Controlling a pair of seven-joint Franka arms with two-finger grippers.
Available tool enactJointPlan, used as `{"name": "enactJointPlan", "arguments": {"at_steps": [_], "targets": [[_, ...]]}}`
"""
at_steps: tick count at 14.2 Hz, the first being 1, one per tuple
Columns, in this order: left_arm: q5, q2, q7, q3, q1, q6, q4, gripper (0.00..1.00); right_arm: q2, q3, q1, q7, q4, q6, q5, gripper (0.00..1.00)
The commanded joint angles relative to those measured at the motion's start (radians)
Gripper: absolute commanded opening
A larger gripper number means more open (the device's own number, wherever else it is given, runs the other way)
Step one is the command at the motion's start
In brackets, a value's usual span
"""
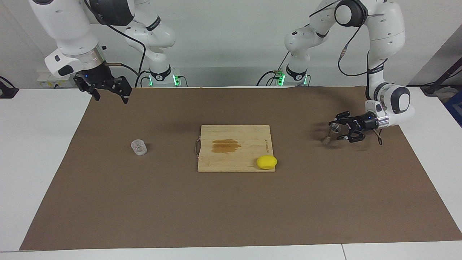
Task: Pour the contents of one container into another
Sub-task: 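Close the left gripper around the small metal cup, then lift the metal cup with the left gripper and carry it over the cutting board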
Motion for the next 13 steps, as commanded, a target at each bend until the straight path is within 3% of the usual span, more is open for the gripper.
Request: {"name": "enactJointPlan", "arguments": {"at_steps": [1, 9, 10, 13], "targets": [[-0.020, -0.011, 0.014, 0.013, -0.015, 0.020, -0.018, 0.57, -0.020, 0.005, -0.013, -0.003, -0.020, -0.004, 0.022, 0.99], [-0.018, -0.028, 0.000, 0.006, -0.035, -0.039, 0.011, 0.46, -0.020, 0.005, -0.013, -0.003, -0.020, -0.004, 0.022, 0.99], [-0.018, -0.037, -0.002, 0.005, -0.047, -0.040, 0.011, 0.42, -0.020, 0.005, -0.013, -0.003, -0.020, -0.004, 0.022, 0.99], [-0.020, -0.097, -0.044, 0.000, -0.128, -0.043, 0.019, 0.42, -0.020, 0.005, -0.013, -0.003, -0.020, -0.005, 0.022, 0.99]]}}
